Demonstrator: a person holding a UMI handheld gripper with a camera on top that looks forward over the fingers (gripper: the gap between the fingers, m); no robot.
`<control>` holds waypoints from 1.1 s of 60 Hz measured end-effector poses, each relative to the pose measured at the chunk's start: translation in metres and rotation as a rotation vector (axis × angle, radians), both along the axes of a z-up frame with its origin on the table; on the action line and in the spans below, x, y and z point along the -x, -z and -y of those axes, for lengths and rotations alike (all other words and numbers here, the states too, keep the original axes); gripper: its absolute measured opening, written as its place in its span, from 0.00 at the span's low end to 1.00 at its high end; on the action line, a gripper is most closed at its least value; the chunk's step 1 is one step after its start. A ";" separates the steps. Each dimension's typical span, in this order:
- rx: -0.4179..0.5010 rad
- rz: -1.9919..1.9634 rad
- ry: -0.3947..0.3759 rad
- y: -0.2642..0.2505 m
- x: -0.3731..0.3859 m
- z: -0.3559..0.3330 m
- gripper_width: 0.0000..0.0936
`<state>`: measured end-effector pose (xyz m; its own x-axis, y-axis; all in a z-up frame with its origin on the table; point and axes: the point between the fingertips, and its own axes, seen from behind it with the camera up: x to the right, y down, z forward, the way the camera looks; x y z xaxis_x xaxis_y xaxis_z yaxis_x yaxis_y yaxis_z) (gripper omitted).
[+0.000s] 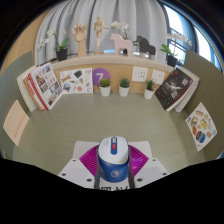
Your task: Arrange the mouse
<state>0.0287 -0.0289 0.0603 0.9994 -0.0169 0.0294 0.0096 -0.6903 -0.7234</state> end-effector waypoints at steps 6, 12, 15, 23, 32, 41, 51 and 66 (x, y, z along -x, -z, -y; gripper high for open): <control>0.041 0.008 0.019 0.038 -0.007 0.015 0.42; 0.073 -0.003 0.042 0.066 -0.010 0.028 0.42; 0.049 -0.010 0.043 0.067 -0.011 0.030 0.44; 0.045 -0.012 0.043 0.072 -0.012 0.037 0.56; 0.030 -0.005 0.086 0.046 -0.019 0.044 0.93; -0.043 -0.011 0.082 -0.025 -0.012 0.065 0.93; -0.124 -0.015 0.042 -0.115 0.005 0.112 0.93; -0.218 -0.037 -0.043 -0.196 0.031 0.197 0.92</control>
<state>-0.0020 -0.2255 0.2564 0.9997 0.0239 -0.0067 0.0066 -0.5171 -0.8559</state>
